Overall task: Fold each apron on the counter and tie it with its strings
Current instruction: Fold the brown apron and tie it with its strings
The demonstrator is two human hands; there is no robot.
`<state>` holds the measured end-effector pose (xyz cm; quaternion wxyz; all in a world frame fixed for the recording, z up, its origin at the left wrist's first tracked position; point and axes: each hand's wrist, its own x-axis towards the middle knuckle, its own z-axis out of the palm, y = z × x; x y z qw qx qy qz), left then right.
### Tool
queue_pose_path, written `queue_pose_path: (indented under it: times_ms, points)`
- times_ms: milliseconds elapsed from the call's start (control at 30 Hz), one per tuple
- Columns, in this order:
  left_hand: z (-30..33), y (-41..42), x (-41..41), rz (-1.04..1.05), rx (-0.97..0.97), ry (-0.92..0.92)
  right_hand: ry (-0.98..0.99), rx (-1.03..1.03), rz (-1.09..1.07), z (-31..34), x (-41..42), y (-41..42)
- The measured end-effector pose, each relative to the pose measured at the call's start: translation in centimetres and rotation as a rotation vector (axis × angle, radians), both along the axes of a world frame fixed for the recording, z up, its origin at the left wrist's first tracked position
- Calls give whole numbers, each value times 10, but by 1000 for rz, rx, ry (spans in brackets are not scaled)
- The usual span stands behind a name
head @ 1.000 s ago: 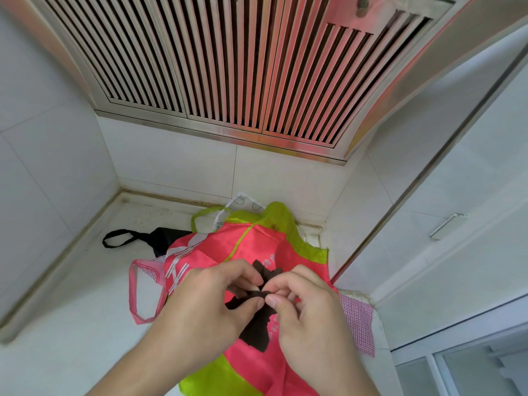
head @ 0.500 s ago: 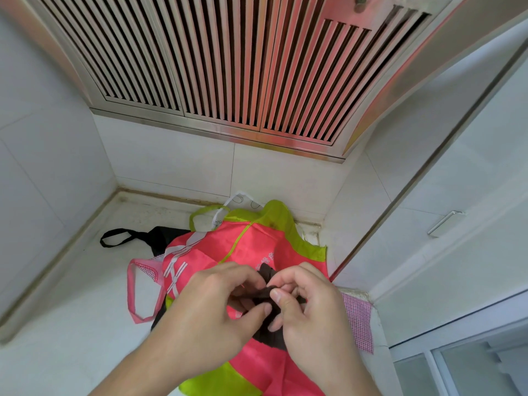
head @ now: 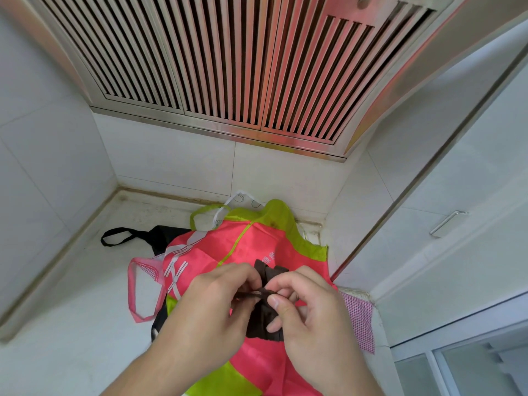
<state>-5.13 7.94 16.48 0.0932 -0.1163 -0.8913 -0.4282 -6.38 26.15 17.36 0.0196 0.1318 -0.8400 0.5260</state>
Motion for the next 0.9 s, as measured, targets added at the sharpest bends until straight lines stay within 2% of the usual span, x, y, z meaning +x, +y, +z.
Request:
queue_pose_path:
  times_ms: [200, 333, 400, 500, 600, 700, 900]
  points:
    - [-2, 1, 4, 15, -111, 71, -38, 113, 38, 3, -1, 2]
    - [-7, 7, 7, 100, -113, 107, -120, 131, 21, 5, -2, -2]
    - [-9, 10, 9, 130, -120, 118, -136, 204, 33, 5, -3, -4]
    - [-15, 15, 12, 199, -44, 117, -172, 264, 15, 4, -3, -5]
    - [-21, 26, 16, 328, 135, 31, -292, 131, -57, 2, -2, -6]
    - [-26, 33, 23, 362, 257, -15, -373, -7, -87, 2, -1, -7]
    - [-18, 36, 30, 299, 205, 144, -406, -185, -111, 5, -3, -9]
